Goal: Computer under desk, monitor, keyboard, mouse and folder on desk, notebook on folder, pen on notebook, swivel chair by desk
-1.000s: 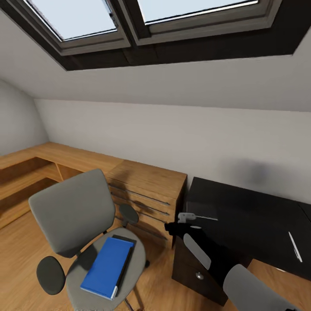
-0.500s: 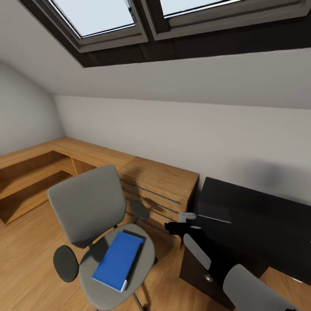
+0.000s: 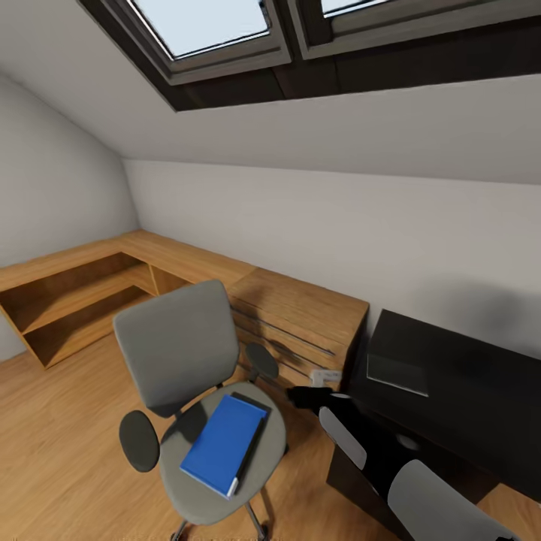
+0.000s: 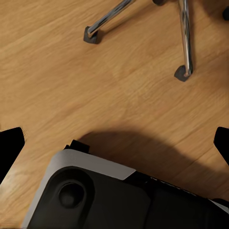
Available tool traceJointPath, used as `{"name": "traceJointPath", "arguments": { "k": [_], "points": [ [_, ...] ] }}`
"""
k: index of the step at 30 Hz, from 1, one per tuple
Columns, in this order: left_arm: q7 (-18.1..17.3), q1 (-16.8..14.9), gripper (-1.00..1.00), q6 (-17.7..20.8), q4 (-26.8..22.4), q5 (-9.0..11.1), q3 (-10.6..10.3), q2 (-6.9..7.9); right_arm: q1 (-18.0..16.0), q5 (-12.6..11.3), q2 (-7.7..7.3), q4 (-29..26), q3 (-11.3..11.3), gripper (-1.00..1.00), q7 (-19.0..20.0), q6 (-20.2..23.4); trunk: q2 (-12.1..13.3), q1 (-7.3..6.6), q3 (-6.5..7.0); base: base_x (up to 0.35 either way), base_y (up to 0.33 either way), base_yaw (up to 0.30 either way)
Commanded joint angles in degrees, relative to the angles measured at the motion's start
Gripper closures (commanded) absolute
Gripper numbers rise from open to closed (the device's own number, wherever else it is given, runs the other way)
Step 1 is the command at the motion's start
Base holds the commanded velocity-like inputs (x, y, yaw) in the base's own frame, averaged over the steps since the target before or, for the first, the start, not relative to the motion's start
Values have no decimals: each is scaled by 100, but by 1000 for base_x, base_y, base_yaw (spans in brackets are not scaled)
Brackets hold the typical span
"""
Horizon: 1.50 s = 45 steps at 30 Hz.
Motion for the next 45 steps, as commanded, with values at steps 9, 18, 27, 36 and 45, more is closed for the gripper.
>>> {"name": "traceJointPath", "arguments": {
  "k": [9,18,27,36,45],
  "points": [
    [-19,1,-100,-16,-3,61,-34,4,-6,-47,-3,1,29,-100,-55,6,-5,1,-72,0,0,197],
    [-19,0,-100,-16,-3,61,-34,4,-6,-44,6,75,37,-100,-47,-9,-5,1,-136,0,0,197],
    [-19,-1,-100,-16,-3,61,-34,4,-6,-40,17,230,170,-100,-46,-309,-5,1,-201,0,0,197],
    [-19,1,-100,-16,-3,61,-34,4,-6,-41,20,302,630,-100,-46,-781,-5,1,-266,0,0,197],
    [-19,0,-100,-16,-3,61,-30,4,-6,-49,26,449,856,-100,-40,-1197,-5,1,-331,0,0,197]
  ]
}}
